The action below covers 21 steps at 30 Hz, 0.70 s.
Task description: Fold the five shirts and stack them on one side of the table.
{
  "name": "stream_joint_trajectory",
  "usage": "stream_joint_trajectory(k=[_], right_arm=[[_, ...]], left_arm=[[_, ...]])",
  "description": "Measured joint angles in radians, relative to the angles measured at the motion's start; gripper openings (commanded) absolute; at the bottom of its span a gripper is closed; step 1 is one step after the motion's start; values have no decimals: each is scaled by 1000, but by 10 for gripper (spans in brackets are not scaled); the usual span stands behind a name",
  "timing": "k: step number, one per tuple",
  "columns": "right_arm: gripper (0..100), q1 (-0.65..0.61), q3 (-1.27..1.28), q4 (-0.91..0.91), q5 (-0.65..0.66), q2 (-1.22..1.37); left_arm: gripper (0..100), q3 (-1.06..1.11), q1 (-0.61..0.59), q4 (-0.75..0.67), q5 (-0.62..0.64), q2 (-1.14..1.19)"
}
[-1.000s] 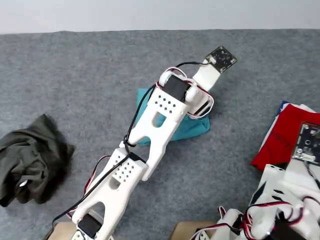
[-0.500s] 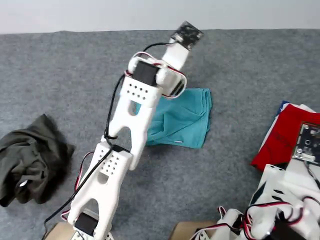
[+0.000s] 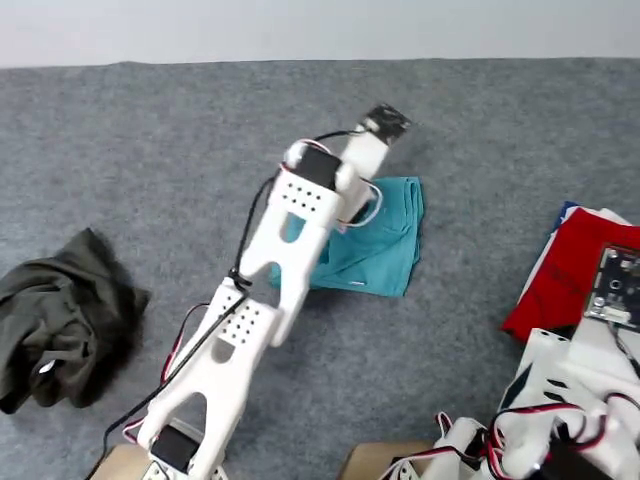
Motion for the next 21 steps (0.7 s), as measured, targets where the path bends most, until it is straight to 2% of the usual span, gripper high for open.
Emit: stream_joint_trajectory(k=[6,11,16,21], right_arm=[[11,0,0,0,0,0],[11,0,2,0,0,0],[11,0,54,-31,0,2],[11,-9,160,-132,0,2]], left_arm=[[6,227,176,0,-2,-127],[6,460,252,0,-2,-313],[6,617,224,0,3,-517],[6,675,104,0,18,-733]])
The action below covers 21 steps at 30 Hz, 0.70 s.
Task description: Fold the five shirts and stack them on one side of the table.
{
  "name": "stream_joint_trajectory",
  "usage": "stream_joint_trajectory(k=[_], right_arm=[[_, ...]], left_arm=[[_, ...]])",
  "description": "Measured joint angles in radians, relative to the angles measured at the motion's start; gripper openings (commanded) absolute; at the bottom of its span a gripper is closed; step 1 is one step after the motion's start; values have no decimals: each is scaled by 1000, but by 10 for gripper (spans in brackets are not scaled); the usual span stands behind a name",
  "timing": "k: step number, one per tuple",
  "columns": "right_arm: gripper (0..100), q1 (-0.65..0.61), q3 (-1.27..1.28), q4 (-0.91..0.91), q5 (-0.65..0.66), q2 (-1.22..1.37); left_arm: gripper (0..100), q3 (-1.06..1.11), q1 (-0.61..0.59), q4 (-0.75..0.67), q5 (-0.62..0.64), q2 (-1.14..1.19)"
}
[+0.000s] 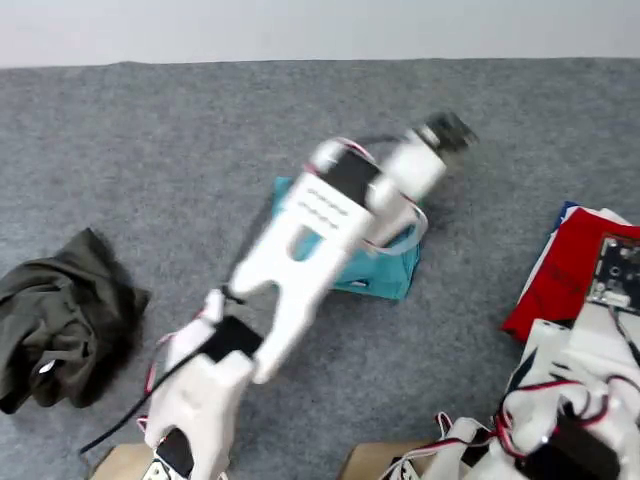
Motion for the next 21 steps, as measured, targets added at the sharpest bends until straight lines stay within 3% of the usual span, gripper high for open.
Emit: stream_joint_trajectory(k=[5,11,17,21], right_arm=[[12,-127,66,-63,-5,58],[13,-324,40,-124,-124,304],[13,-474,-163,-126,-206,629],[13,-552,-336,-129,-212,872]], left_arm=[[6,77,-173,0,68,-204],[6,273,-333,0,97,-439],[6,477,-545,2,89,-660],[6,569,-701,2,14,-755]])
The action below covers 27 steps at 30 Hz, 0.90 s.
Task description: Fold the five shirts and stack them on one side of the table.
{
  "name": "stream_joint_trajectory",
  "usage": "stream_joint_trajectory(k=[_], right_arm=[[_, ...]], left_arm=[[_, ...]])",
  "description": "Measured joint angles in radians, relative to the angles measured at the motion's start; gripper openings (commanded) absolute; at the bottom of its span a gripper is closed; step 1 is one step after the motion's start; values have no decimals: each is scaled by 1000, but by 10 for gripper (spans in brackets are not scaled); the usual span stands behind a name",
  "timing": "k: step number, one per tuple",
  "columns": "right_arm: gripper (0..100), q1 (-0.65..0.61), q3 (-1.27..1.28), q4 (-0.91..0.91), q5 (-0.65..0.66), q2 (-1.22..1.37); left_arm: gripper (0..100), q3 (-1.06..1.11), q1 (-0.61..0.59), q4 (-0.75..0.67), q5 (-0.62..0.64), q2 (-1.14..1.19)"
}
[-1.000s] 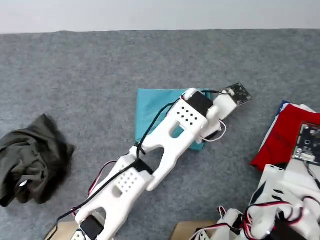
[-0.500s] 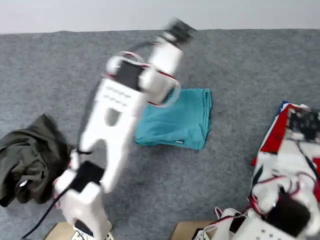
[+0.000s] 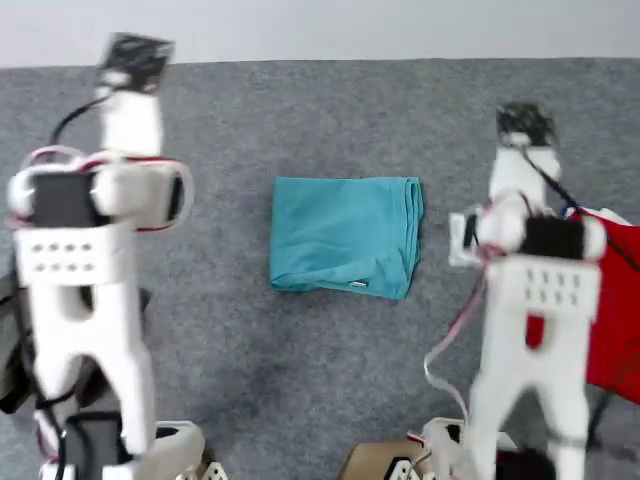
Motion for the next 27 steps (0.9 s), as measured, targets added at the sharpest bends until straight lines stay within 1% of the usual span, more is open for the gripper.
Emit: stream_joint_trajectory(k=[5,8,11,15,19,23,27], right_arm=[[23,-92,-233,-3,-9,282],[100,-141,-376,-3,-40,437],[158,-169,-506,-3,-72,592],[158,-181,-664,-3,-117,798],[158,-212,-822,-3,-140,968],[158,-238,-959,-3,-146,1096],[158,-241,-1066,8,-146,1151]], left_arm=[[6,87,-176,0,-71,-61],[6,130,-265,0,-97,-74],[6,161,-328,0,-117,-75],[6,224,-399,-25,-149,-75],[6,267,-446,-80,-160,-75],[6,315,-450,-127,-160,-75],[6,339,-450,-155,-160,-75]])
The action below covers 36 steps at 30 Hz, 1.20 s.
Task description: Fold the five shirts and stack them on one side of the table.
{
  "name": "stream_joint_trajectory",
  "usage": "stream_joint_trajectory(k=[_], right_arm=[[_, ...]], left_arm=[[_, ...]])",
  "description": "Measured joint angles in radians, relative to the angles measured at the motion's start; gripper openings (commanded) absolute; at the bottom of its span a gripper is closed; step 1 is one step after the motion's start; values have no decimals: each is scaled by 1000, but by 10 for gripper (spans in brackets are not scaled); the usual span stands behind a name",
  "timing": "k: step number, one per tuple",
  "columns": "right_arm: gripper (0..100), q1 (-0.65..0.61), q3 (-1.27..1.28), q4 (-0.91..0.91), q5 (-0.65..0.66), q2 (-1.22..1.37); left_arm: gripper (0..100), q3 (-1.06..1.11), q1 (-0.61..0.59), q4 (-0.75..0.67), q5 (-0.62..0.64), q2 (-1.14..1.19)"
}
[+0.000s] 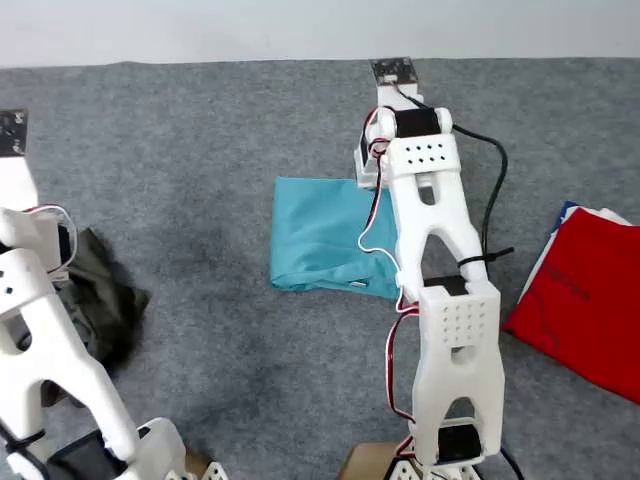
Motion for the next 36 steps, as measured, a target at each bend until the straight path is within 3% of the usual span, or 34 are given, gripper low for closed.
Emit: stream_joint_trajectory(k=[8,36], right_arm=[[152,2,-176,98,21,2],[110,74,-183,121,29,184]], left_arm=[[6,54,0,-46,0,0],[6,55,0,-57,0,0]])
